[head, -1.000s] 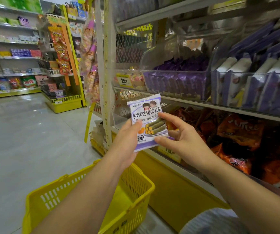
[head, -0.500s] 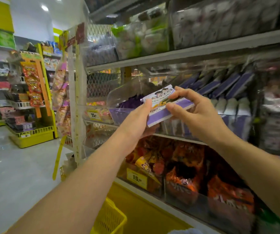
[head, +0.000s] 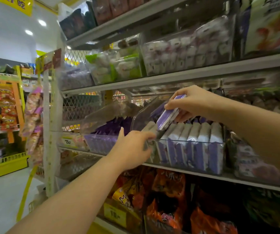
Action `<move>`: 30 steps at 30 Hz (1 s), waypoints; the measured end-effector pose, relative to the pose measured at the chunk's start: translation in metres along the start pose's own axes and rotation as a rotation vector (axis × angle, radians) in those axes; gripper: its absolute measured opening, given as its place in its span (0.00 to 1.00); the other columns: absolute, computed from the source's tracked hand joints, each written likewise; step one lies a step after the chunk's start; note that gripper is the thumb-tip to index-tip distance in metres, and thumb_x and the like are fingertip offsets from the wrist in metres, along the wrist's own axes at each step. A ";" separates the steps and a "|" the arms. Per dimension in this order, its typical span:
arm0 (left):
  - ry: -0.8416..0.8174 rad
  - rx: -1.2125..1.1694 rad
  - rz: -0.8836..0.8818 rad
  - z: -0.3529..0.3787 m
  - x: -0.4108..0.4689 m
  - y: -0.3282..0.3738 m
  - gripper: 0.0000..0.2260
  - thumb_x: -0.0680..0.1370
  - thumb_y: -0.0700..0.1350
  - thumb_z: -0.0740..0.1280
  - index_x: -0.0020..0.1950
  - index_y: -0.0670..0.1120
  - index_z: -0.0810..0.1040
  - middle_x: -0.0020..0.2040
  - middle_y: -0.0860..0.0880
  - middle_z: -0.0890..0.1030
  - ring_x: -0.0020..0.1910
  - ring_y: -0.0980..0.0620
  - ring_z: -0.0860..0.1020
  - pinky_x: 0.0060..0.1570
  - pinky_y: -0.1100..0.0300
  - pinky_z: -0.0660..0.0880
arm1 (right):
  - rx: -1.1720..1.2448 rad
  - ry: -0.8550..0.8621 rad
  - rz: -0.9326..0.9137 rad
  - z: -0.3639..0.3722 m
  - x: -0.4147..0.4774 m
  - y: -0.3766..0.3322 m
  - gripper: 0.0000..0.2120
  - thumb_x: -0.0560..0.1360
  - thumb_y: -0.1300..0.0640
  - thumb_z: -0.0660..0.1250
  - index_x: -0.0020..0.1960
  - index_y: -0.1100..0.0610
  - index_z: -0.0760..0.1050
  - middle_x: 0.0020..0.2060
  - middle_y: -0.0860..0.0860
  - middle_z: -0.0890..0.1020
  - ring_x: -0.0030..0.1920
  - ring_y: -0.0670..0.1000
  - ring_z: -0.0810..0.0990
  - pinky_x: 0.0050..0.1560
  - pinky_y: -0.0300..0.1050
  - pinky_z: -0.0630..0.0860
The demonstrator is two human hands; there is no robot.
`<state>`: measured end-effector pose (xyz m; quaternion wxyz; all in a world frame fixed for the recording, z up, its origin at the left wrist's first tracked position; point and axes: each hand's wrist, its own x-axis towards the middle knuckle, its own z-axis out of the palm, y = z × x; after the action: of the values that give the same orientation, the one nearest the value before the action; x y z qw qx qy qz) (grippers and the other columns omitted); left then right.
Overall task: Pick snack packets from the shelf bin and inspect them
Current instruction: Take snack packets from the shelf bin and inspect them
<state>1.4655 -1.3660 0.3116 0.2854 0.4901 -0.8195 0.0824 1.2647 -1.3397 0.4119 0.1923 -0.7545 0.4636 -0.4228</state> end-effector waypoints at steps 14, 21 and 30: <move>0.063 0.103 0.097 0.018 0.004 -0.031 0.16 0.79 0.49 0.62 0.67 0.60 0.69 0.66 0.61 0.73 0.69 0.58 0.66 0.76 0.47 0.43 | -0.621 -0.117 -0.005 0.047 0.066 0.015 0.11 0.71 0.48 0.73 0.45 0.55 0.80 0.40 0.54 0.84 0.35 0.49 0.84 0.30 0.40 0.78; 0.109 -0.003 0.083 0.018 0.004 -0.031 0.14 0.79 0.48 0.62 0.62 0.60 0.64 0.60 0.64 0.76 0.64 0.62 0.70 0.76 0.51 0.44 | -0.833 -0.036 -0.125 0.055 0.062 0.027 0.26 0.74 0.43 0.69 0.64 0.58 0.73 0.56 0.56 0.80 0.55 0.56 0.77 0.51 0.48 0.75; 0.097 0.008 0.073 0.019 0.000 -0.029 0.16 0.79 0.48 0.61 0.64 0.60 0.63 0.59 0.60 0.77 0.64 0.60 0.70 0.75 0.52 0.44 | -0.787 -0.121 -0.115 0.066 0.049 0.041 0.22 0.76 0.39 0.64 0.59 0.56 0.77 0.47 0.52 0.83 0.45 0.50 0.80 0.45 0.46 0.78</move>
<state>1.4831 -1.3888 0.2921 0.3195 0.4565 -0.8217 0.1195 1.3072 -1.4090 0.3692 -0.1084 -0.8188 0.5350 -0.1776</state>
